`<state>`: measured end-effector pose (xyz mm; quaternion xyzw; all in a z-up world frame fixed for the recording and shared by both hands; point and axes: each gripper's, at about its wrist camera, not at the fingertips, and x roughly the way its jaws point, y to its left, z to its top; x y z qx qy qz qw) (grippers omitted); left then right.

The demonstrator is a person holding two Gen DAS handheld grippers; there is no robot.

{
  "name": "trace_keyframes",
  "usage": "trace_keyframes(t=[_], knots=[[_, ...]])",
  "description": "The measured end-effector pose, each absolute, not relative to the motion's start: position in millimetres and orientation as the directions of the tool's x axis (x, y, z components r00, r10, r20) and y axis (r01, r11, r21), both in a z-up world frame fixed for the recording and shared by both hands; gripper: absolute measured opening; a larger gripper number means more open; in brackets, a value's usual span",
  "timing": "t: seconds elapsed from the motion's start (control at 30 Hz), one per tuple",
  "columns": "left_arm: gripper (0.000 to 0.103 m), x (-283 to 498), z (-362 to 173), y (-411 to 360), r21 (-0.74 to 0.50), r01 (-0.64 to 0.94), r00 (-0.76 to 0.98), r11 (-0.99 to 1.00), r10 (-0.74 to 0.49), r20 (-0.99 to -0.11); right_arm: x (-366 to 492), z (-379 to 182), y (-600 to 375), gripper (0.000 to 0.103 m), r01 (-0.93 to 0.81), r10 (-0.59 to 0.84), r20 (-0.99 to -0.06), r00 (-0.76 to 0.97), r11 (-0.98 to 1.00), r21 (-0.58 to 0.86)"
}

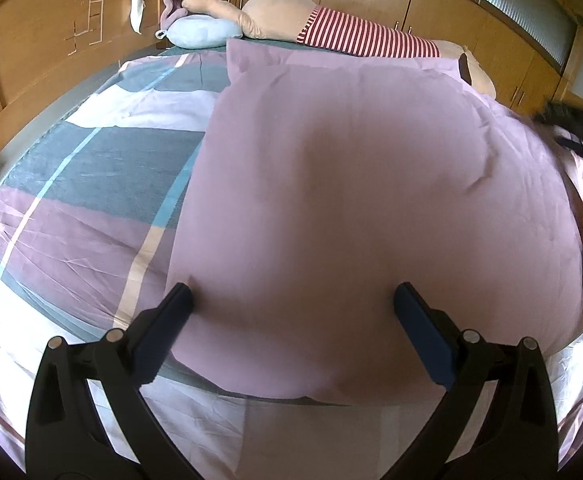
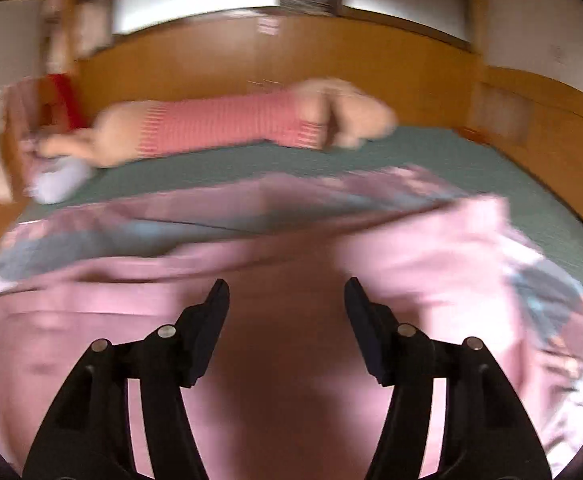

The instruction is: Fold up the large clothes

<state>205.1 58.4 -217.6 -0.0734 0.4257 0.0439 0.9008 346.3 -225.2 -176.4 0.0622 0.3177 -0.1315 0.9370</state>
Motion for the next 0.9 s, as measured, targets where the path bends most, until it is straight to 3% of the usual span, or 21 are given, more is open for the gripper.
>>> trace_keyframes(t=[0.1, 0.13, 0.23, 0.37, 0.5, 0.63, 0.77, 0.83, 0.9], knots=[[0.101, 203.7, -218.2, 56.4, -0.094, -0.135, 0.643, 0.986, 0.015, -0.765, 359.3, -177.5, -309.0, 0.057, 0.478, -0.406, -0.640, 0.653, 0.876, -0.068], [0.101, 203.6, -218.4, 55.5, -0.089, -0.131, 0.645, 0.987, 0.017, -0.764, 352.6, -172.1, -337.1, 0.068, 0.503, -0.364, -0.650, 0.667, 0.864, 0.032], [0.101, 206.0, -219.5, 55.1, -0.075, -0.132, 0.642, 0.988, 0.028, -0.766, 319.8, -147.2, -375.7, 0.068, 0.471, -0.230, -0.593, 0.772, 0.833, 0.290], [0.101, 206.6, -219.6, 57.3, -0.072, -0.136, 0.639, 0.988, 0.032, -0.768, 272.7, -132.4, -371.6, 0.069, 0.348, -0.110, -0.557, 0.823, 0.873, 0.343], [0.101, 206.0, -219.4, 58.8, -0.078, -0.138, 0.639, 0.987, 0.029, -0.769, 275.8, -162.0, -348.1, 0.068, 0.288, -0.030, -0.671, 0.741, 0.916, 0.278], [0.101, 206.4, -220.7, 58.3, -0.073, -0.137, 0.649, 0.988, 0.034, -0.760, 321.6, -204.9, -354.6, 0.065, 0.379, -0.122, -0.757, 0.642, 0.909, 0.175], [0.101, 207.9, -217.5, 53.8, -0.056, -0.131, 0.656, 0.990, 0.044, -0.754, 341.0, -218.4, -365.8, 0.073, 0.471, -0.226, -0.777, 0.587, 0.876, 0.101], [0.101, 209.5, -214.3, 52.4, -0.046, -0.138, 0.647, 0.989, 0.055, -0.761, 329.4, -203.0, -361.2, 0.073, 0.527, -0.320, -0.725, 0.610, 0.847, 0.070], [0.101, 207.9, -207.4, 49.2, -0.047, -0.130, 0.656, 0.990, 0.051, -0.753, 280.1, -170.5, -344.0, 0.069, 0.572, -0.438, -0.534, 0.723, 0.813, 0.108]])
